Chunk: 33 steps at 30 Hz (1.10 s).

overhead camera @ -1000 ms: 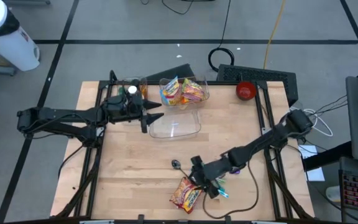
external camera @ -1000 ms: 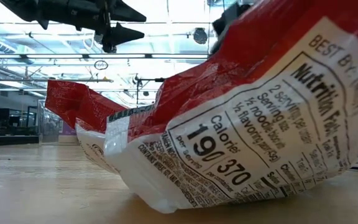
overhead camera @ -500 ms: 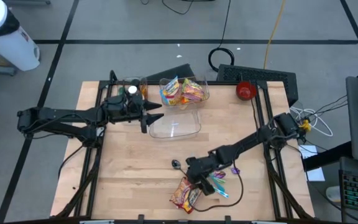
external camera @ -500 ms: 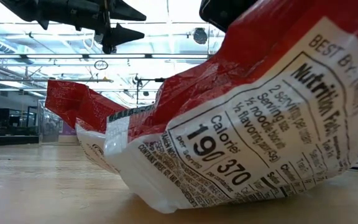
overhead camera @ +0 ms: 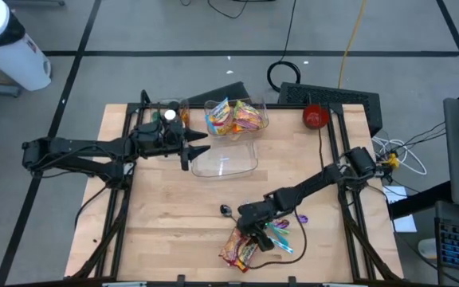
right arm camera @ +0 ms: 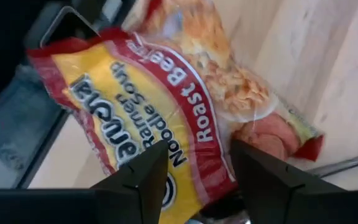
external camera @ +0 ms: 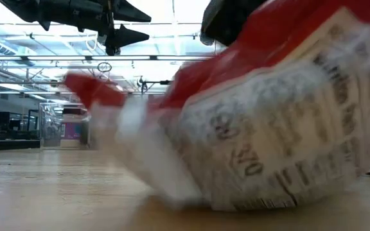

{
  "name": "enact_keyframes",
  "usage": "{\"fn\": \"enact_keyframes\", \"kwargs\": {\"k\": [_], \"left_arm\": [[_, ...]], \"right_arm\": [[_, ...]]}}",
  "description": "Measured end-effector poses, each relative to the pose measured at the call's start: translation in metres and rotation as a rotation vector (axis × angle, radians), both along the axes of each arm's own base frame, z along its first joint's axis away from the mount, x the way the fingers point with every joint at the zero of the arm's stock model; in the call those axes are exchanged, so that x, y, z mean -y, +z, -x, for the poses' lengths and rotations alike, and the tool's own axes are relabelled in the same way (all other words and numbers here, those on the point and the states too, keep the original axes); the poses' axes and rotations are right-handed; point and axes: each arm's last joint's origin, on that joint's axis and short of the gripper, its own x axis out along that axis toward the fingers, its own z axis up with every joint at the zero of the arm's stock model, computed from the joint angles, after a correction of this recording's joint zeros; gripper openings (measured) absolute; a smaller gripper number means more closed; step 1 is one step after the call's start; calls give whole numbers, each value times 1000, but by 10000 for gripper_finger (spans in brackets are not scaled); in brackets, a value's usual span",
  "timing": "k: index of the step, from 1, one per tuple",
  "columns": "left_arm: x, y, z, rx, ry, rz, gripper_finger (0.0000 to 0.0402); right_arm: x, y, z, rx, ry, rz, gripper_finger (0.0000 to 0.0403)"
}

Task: Pick & Place Food Item
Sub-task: Put the red noodle pack into the top right transparent bin

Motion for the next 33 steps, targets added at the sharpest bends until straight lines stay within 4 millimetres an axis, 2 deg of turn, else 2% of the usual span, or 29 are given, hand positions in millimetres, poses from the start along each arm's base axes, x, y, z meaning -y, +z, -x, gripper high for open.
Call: {"fn": "enact_keyframes", "kwargs": {"k": [3, 6, 9, 15, 21, 24, 27, 33], "left_arm": [[0, 0, 0, 3, 0, 4, 255], [0, 0, 0, 1, -2, 4, 255], [0, 0, 0, -1, -3, 5, 255], [0, 0, 0, -2, -2, 0, 255], [1, 0, 0, -3, -5, 11, 255], [5, -3, -1, -29, -63, 41, 255], [13, -8, -5, -57, -166, 54, 255], [41, -17, -15, -89, -374, 70, 255]], "right_arm": [[3, -5, -5, 3, 18, -49, 173], [4, -4, -5, 19, 25, -35, 155], [5, -2, -5, 41, 41, -21, 118], [6, 1, -5, 63, 52, -16, 16], [6, 2, -6, 69, 48, -9, 6], [8, 16, -2, 97, 10, 23, 1], [10, 39, 3, 155, -28, 54, 3], [10, 104, 32, 368, -126, 197, 1]]}}
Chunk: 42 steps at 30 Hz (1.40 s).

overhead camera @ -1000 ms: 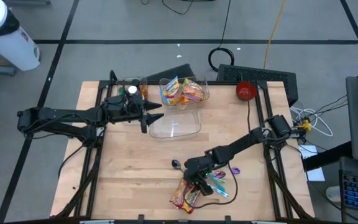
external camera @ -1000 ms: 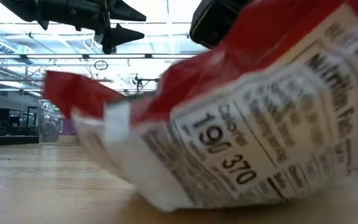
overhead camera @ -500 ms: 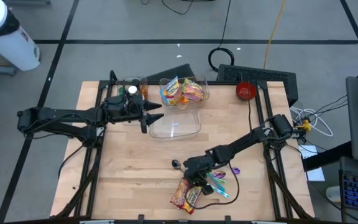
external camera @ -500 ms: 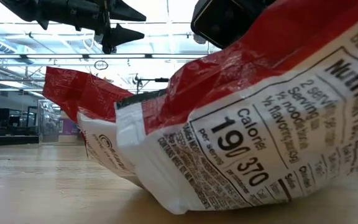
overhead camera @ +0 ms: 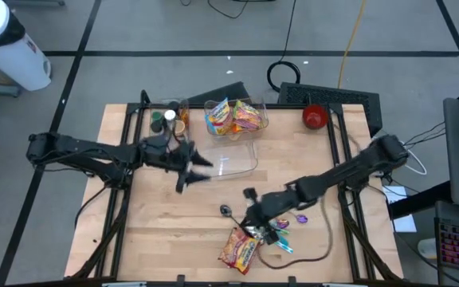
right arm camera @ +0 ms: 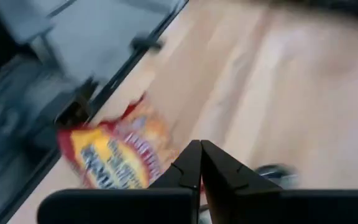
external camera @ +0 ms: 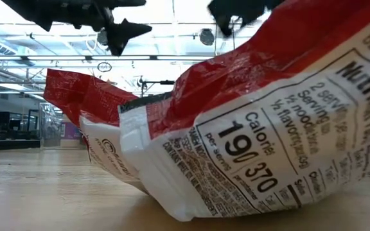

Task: Pick & Place Food Item
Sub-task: Put the red noodle pack into the top right transparent bin

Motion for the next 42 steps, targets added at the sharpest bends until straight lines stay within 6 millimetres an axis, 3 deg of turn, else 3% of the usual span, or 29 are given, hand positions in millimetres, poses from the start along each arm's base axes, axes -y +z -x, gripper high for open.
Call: {"fn": "enact_keyframes", "kwargs": {"k": [4, 8, 17, 22, 28, 34, 42], "left_arm": [[35, -15, -6, -33, -194, -140, 255], [72, -38, -14, -57, -336, -261, 255], [138, -75, -28, 14, -564, -468, 255], [165, -100, -39, -28, -506, -681, 255], [181, -123, -64, -74, -456, -784, 255], [175, -133, -70, -99, -504, -763, 255], [171, -147, -82, 9, -650, -664, 255]], "right_arm": [[5, 30, 30, 122, -112, 46, 1], [10, 43, 59, 200, -185, 62, 1], [29, 29, 94, 380, -296, 31, 1], [33, 23, 102, 439, -296, 24, 1], [36, 27, 103, 472, -300, 29, 1], [42, 31, 100, 507, -330, 11, 1], [48, 33, 98, 532, -347, 20, 1]]}}
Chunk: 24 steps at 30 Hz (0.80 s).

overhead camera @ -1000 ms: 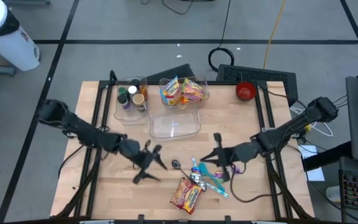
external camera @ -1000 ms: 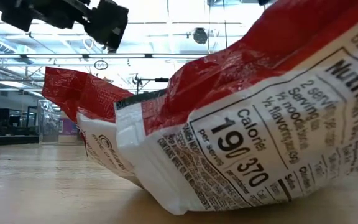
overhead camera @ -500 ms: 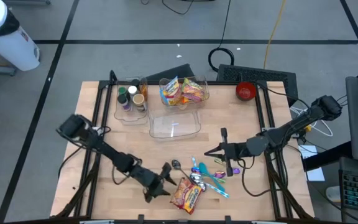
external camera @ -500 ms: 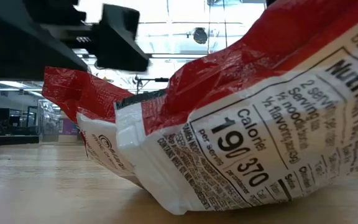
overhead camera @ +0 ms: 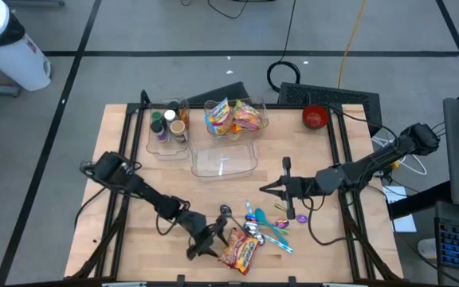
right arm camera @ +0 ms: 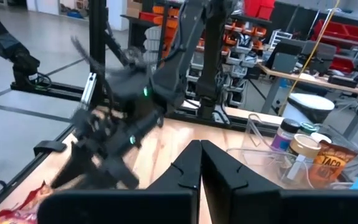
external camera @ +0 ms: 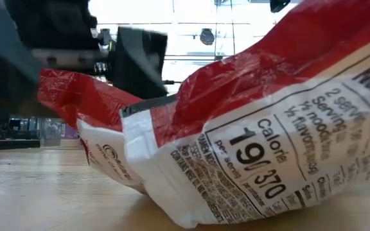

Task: Pick & Place Food Item
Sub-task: Put the red noodle pack into the top right transparent bin

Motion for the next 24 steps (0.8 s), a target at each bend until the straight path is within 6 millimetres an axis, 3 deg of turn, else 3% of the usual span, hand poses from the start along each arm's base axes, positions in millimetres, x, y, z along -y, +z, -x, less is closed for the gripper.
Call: {"fn": "enact_keyframes", "kwargs": {"k": [9, 15, 21, 24], "left_arm": [[-15, -2, -8, -51, -21, 100, 255], [-19, -2, -10, 12, -49, 33, 255], [-15, -2, -18, 15, -134, 57, 251], [-9, -10, -25, -17, -229, 97, 227]], "right_arm": [[0, 1, 0, 6, 1, -1, 1], [0, 1, 0, 6, 2, 3, 1], [0, 1, 0, 6, 2, 4, 1], [0, 1, 0, 7, 2, 3, 1]]}}
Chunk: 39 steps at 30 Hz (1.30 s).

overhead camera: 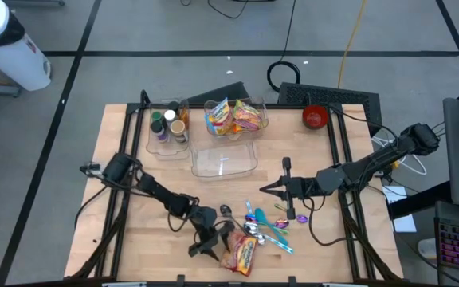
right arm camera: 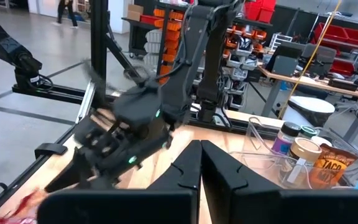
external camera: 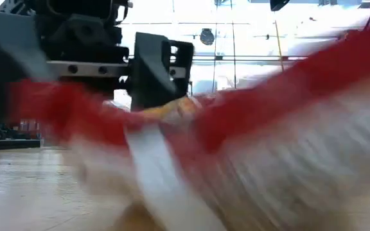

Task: Pick & Place Food Item
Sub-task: Put the red noodle pack into the top right transparent bin

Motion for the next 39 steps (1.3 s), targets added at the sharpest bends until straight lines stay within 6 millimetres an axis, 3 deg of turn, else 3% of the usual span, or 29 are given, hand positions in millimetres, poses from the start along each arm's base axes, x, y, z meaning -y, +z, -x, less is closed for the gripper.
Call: {"fn": "enact_keyframes", "kwargs": {"k": [4, 14, 20, 25, 31, 35, 39], "left_arm": [[-3, -2, -6, -8, -53, 25, 174], [-14, -2, -11, -59, 4, 53, 11], [-22, 6, -14, -87, 45, 91, 4], [-30, 30, -11, -115, 81, 91, 3], [-39, 66, 0, -150, 283, 15, 5], [-31, 78, 2, -180, 361, 137, 31], [-13, 70, 4, -179, 361, 136, 89]], "right_arm": [[0, 0, 0, 0, 1, -3, 1], [-2, 0, 1, -6, 10, -2, 1], [-2, -2, 1, -21, 10, 5, 1], [-2, -2, 1, -22, 10, 5, 1], [-2, -2, 1, -23, 11, 9, 1], [-2, -3, 1, -26, 11, 11, 1], [-2, -3, 1, -26, 11, 11, 1]]}}
